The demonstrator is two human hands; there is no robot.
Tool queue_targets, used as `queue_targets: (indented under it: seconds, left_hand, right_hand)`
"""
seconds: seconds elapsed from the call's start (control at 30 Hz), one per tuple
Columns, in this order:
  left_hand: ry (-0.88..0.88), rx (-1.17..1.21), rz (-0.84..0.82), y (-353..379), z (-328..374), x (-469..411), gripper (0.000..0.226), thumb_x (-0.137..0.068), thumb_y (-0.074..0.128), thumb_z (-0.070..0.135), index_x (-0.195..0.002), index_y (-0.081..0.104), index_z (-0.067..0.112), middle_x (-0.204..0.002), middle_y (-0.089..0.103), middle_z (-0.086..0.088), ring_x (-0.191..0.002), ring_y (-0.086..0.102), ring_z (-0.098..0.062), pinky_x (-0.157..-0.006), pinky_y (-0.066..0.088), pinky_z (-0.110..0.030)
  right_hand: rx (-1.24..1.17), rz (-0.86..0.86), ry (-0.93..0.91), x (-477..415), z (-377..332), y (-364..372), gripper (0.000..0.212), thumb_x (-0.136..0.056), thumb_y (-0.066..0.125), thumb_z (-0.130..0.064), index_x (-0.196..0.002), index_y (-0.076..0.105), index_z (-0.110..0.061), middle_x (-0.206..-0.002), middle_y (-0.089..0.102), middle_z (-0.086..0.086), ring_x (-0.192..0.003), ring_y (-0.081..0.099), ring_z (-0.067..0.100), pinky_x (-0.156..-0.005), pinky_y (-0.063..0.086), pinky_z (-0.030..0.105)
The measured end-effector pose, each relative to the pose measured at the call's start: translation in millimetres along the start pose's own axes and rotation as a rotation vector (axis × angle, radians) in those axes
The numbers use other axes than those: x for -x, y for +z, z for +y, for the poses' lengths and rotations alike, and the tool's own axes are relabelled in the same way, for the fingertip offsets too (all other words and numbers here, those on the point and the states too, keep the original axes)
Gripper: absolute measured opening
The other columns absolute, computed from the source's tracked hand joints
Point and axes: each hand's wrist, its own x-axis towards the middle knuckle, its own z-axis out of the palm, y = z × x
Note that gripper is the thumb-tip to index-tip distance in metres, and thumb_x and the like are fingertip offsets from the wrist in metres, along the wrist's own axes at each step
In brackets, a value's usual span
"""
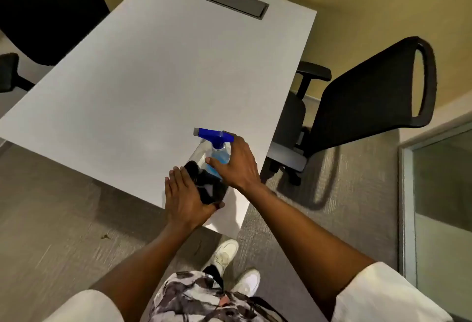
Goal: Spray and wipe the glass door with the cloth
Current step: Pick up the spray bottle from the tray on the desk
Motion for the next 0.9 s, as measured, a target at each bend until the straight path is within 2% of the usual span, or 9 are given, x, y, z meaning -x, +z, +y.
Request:
queue_targets:
  seconds: [0.13,0.33,0.5,0.6,0.7,0.77,0.83,0.9]
  left_hand:
    - [0.000,-0.020,-0.036,-6.6,2.9,1.3,0.161,-0.071,0.079,0.092,-0.177,-0.002,0.001,-0.188,0.003,-0.025,-0.178,0.002,-0.039,-0.144,0.001,-0.052]
    - [-0.004,-0.082,-0.061,-8.7,7.6,2.3,0.159,-0.074,0.075,0.093,-0.176,-0.004,0.000,-0.188,0.000,-0.027,-0.177,0.001,-0.041,-0.143,0.000,-0.052]
    - [0.005,-0.117,-0.068,-12.3,9.7,0.3,0.155,-0.076,0.073,0.094,-0.176,-0.003,0.003,-0.188,0.002,-0.024,-0.178,0.003,-0.040,-0.144,0.002,-0.054]
    - [0.006,-0.135,-0.068,-17.8,15.2,3.0,0.153,-0.077,0.071,0.094,-0.176,-0.003,0.004,-0.189,0.003,-0.023,-0.178,0.004,-0.040,-0.145,0.003,-0.055]
    - [0.002,-0.135,-0.057,-20.6,19.0,5.9,0.151,-0.078,0.071,0.093,-0.176,-0.001,0.004,-0.189,0.002,-0.023,-0.177,0.004,-0.041,-0.144,0.003,-0.057]
    - [0.010,-0.145,-0.043,-20.6,22.2,7.7,0.152,-0.079,0.071,0.093,-0.176,-0.005,0.004,-0.189,-0.002,-0.024,-0.177,0.000,-0.043,-0.144,0.003,-0.058]
    - [0.045,-0.121,-0.018,-19.3,28.3,11.2,0.155,-0.078,0.071,0.093,-0.176,-0.009,0.003,-0.188,-0.008,-0.025,-0.177,-0.005,-0.043,-0.144,0.003,-0.057]
    - [0.133,0.001,0.002,-17.6,41.9,17.7,0.156,-0.076,0.072,0.093,-0.177,-0.008,0.005,-0.188,-0.009,-0.023,-0.177,-0.004,-0.041,-0.144,0.003,-0.054]
  right_hand:
    - [0.039,0.042,0.068,-4.9,-1.2,3.5,0.063,-0.097,0.081,-0.041,-0.146,0.055,-0.011,-0.142,0.065,0.012,-0.130,0.063,0.031,-0.097,0.050,0.036]
    - [0.069,0.076,0.123,-6.8,-3.7,3.3,0.056,-0.099,0.077,-0.045,-0.140,0.066,-0.009,-0.135,0.075,0.013,-0.122,0.072,0.033,-0.097,0.055,0.040]
    - [0.089,0.156,0.066,6.3,-11.5,-8.3,0.058,-0.101,0.074,-0.051,-0.141,0.064,-0.010,-0.132,0.076,0.012,-0.118,0.072,0.030,-0.090,0.047,0.031]
    - [0.036,0.218,0.059,18.2,-16.3,-22.5,0.058,-0.101,0.073,-0.051,-0.142,0.064,-0.012,-0.133,0.077,0.009,-0.118,0.074,0.026,-0.090,0.049,0.028]
    - [-0.025,0.292,0.072,33.0,-17.7,-44.8,0.057,-0.099,0.076,-0.052,-0.140,0.066,-0.013,-0.131,0.078,0.008,-0.114,0.075,0.024,-0.091,0.059,0.032]
    - [-0.050,0.342,0.077,44.6,-16.0,-62.1,0.054,-0.098,0.077,-0.050,-0.135,0.069,-0.011,-0.124,0.080,0.009,-0.107,0.076,0.024,-0.092,0.065,0.042]
    - [-0.079,0.381,0.094,58.1,-13.6,-77.6,0.053,-0.097,0.079,-0.048,-0.132,0.071,-0.008,-0.118,0.081,0.010,-0.101,0.075,0.024,-0.091,0.066,0.048]
    - [-0.103,0.423,0.109,74.0,-8.4,-91.2,0.052,-0.096,0.080,-0.047,-0.130,0.072,-0.008,-0.112,0.080,0.011,-0.097,0.075,0.025,-0.090,0.066,0.050]
